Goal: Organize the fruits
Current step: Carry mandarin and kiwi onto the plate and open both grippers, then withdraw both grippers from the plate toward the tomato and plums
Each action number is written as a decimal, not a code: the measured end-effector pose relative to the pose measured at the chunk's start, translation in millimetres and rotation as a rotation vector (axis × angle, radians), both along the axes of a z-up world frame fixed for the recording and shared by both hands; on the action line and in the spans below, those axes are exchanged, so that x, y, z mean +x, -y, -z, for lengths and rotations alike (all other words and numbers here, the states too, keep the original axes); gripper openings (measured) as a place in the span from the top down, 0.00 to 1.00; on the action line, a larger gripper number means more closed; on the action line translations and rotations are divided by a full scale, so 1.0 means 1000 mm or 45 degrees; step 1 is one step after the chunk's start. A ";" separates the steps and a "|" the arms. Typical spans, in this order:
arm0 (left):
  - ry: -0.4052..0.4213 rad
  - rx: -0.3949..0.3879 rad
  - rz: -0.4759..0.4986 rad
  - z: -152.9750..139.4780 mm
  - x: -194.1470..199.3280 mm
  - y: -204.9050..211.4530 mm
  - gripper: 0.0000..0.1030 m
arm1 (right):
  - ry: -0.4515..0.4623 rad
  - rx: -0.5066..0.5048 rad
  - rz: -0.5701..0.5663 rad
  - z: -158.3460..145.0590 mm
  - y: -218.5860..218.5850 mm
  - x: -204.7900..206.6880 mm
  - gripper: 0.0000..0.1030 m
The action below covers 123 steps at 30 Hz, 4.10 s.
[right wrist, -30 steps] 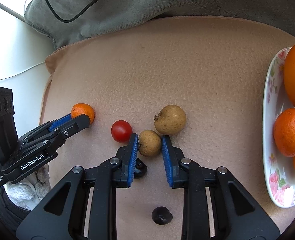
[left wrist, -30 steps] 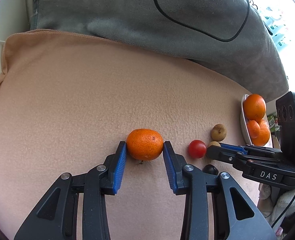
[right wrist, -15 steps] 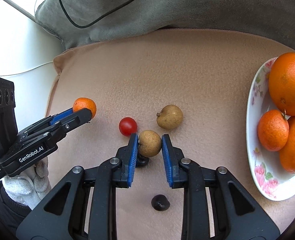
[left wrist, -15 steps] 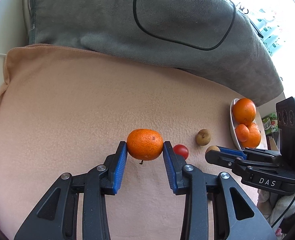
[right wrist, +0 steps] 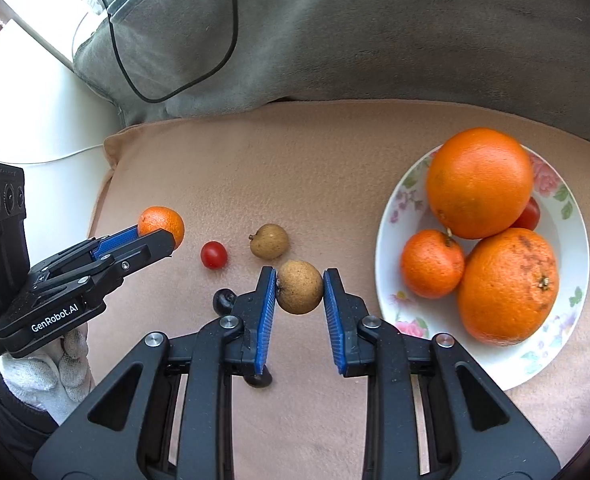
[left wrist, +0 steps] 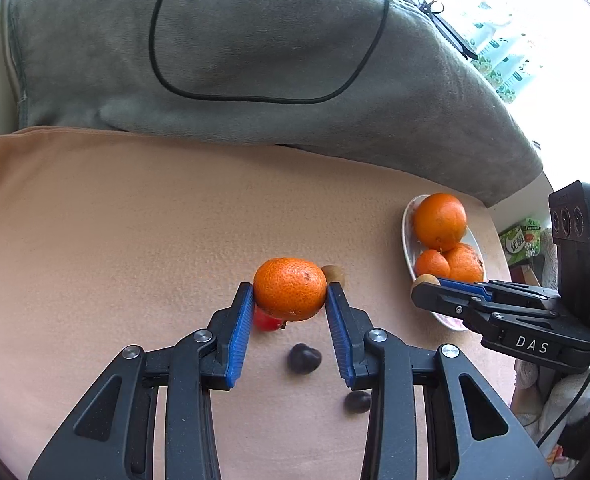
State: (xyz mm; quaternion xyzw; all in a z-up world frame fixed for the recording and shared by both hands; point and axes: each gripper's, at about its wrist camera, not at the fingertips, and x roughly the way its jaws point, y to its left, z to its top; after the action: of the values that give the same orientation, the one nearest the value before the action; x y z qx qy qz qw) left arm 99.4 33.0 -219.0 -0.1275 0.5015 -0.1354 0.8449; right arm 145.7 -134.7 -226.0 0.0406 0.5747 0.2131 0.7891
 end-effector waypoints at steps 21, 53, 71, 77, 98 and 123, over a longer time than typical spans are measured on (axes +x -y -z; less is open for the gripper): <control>0.003 -0.054 0.195 -0.007 0.005 0.109 0.66 | 0.070 -0.019 0.164 -0.028 0.113 0.010 0.75; -0.052 -0.018 0.299 0.007 -0.003 0.186 0.66 | 0.060 -0.045 0.168 -0.006 0.155 0.040 0.75; -0.049 0.007 0.287 0.010 0.001 0.198 0.40 | 0.112 -0.056 0.197 -0.015 0.160 0.040 0.26; -0.042 0.025 0.283 0.008 0.000 0.197 0.35 | 0.137 -0.092 0.194 -0.020 0.156 0.037 0.20; -0.032 0.043 0.182 0.001 -0.012 0.128 0.35 | 0.151 -0.019 0.241 -0.040 0.144 0.006 0.20; -0.094 0.034 0.003 0.022 0.001 0.010 0.37 | 0.114 -0.040 -0.018 -0.023 0.036 -0.057 0.20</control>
State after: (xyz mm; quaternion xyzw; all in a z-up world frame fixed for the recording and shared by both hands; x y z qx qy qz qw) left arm 100.1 22.9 -241.2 -0.1206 0.5343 -0.1248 0.8273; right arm 89.1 -171.0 -203.0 0.0148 0.5424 0.2112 0.8130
